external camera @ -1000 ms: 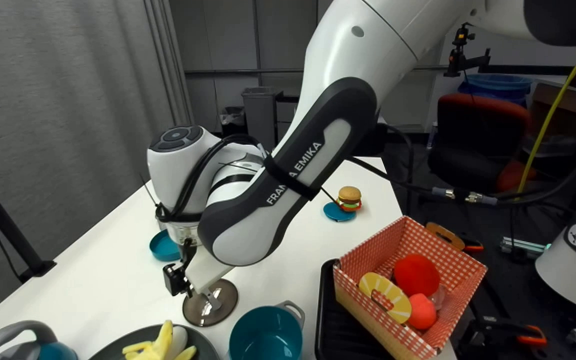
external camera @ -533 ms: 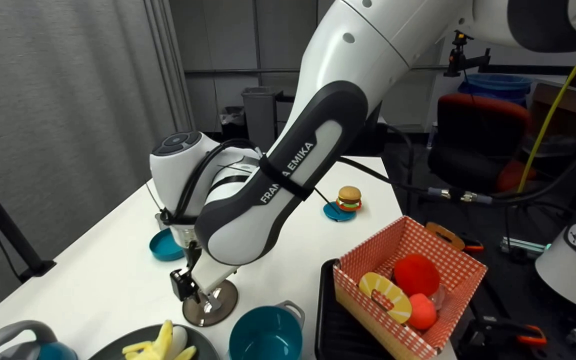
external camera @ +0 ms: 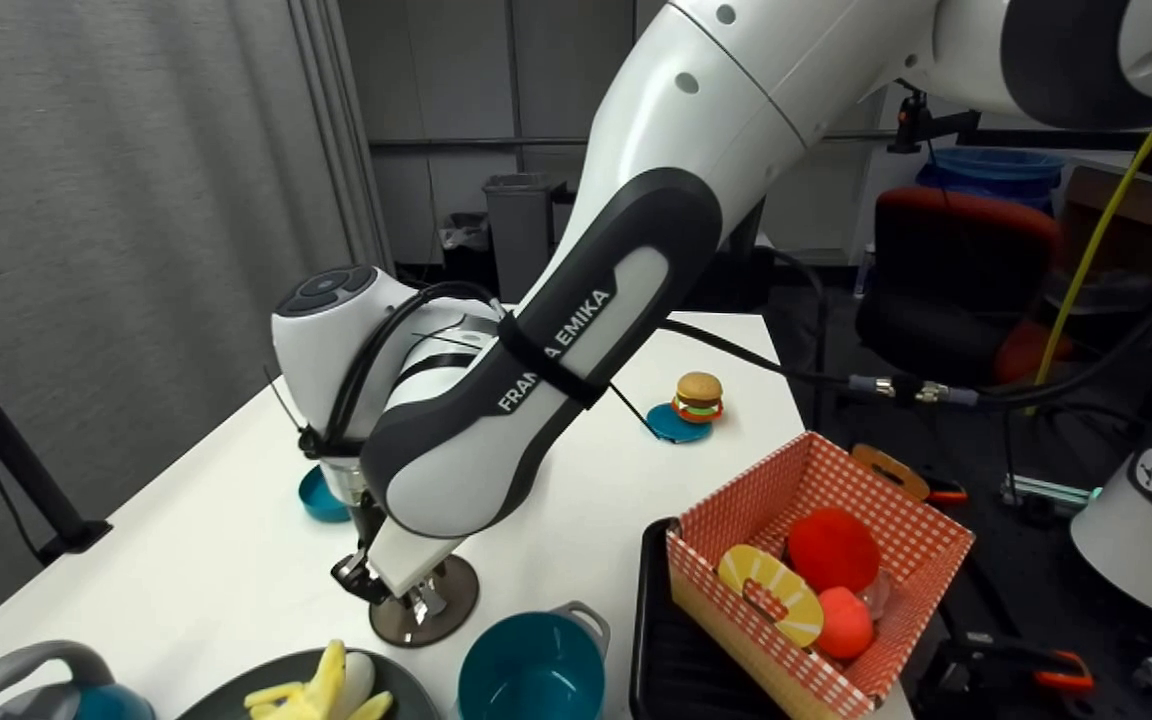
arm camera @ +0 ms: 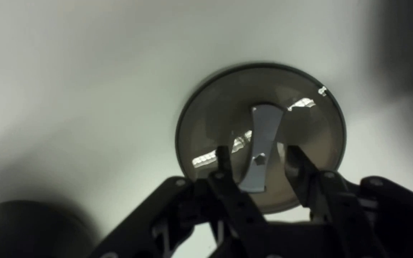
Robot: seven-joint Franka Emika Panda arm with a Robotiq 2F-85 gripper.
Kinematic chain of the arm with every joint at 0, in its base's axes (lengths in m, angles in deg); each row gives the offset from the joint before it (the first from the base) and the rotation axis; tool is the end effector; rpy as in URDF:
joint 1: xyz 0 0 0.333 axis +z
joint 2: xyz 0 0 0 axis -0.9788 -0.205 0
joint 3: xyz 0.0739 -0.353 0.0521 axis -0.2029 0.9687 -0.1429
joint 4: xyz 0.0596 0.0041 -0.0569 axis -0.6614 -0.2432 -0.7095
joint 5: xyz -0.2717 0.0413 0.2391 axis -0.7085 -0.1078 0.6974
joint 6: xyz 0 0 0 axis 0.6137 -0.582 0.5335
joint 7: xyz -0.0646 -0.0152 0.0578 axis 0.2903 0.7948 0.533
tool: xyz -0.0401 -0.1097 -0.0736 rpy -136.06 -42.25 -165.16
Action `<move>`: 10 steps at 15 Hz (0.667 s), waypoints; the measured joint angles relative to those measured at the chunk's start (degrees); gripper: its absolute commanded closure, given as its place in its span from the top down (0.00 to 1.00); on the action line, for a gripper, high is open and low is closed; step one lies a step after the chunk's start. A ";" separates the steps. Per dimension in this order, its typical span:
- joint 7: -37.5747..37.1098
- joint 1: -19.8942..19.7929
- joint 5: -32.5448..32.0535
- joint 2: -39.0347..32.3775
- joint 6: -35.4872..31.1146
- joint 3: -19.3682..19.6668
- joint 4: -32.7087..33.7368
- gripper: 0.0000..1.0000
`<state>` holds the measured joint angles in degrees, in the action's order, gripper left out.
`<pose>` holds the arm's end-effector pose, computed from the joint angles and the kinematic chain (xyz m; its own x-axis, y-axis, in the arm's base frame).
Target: Pick up the lid from the table and put it on the black pot
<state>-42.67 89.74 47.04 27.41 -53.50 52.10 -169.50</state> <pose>0.7332 0.0829 0.1406 0.8566 -0.5060 0.1007 -0.5138 -0.8545 0.0767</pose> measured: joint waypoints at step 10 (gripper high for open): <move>0.12 0.00 0.00 -0.74 0.83 0.02 1.71 0.04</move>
<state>-42.55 89.74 47.04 26.67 -52.66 52.11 -167.79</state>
